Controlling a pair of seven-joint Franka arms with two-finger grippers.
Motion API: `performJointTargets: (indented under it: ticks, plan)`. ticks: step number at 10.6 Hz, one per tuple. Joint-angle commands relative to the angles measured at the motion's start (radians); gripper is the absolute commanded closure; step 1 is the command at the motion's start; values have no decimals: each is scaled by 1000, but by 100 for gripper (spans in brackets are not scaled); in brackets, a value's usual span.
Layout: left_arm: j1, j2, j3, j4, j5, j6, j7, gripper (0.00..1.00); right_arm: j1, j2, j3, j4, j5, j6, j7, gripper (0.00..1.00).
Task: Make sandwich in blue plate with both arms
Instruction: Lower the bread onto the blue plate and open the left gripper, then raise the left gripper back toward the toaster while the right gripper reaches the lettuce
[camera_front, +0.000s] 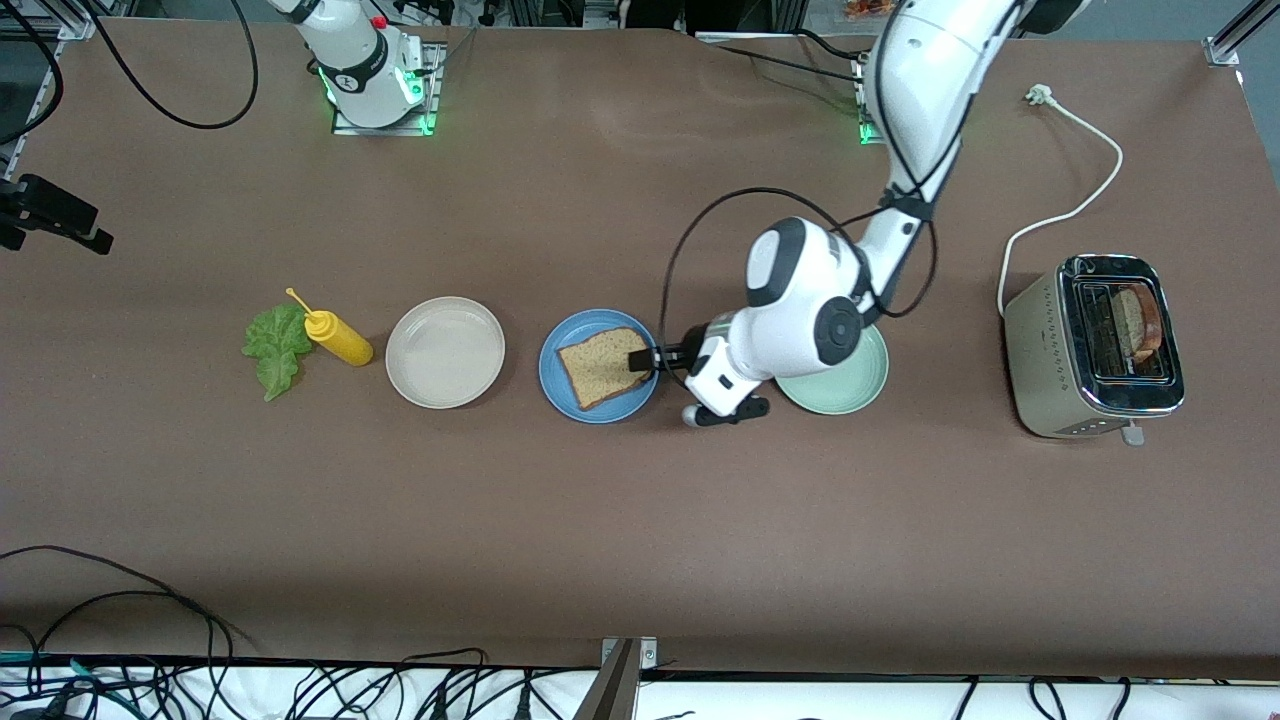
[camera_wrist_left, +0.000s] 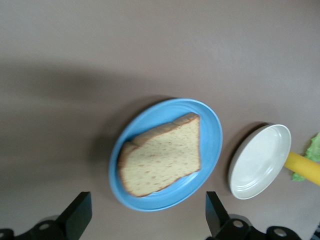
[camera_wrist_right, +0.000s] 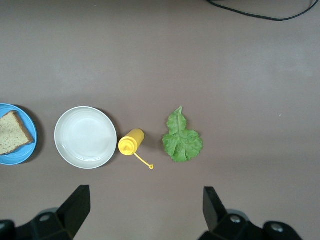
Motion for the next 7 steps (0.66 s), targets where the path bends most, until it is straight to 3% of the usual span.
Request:
performJointTargets:
  ticks: [1, 4, 5, 7]
  plan:
    - [59, -86, 16, -21, 109, -110, 18, 0, -4, 1, 0, 21, 4, -17, -8, 0]
    - [75, -152, 152, -26, 125, -297, 22, 0, 1, 9, 6, 21, 4, -18, 0, 0]
    - [75, -179, 186, -24, 214, -325, 31, 0, 1, 10, 9, 18, 4, -18, 2, 0]
    - [87, -218, 185, -20, 347, -354, 84, 0, 5, 13, 23, 12, 3, -32, -6, 0]
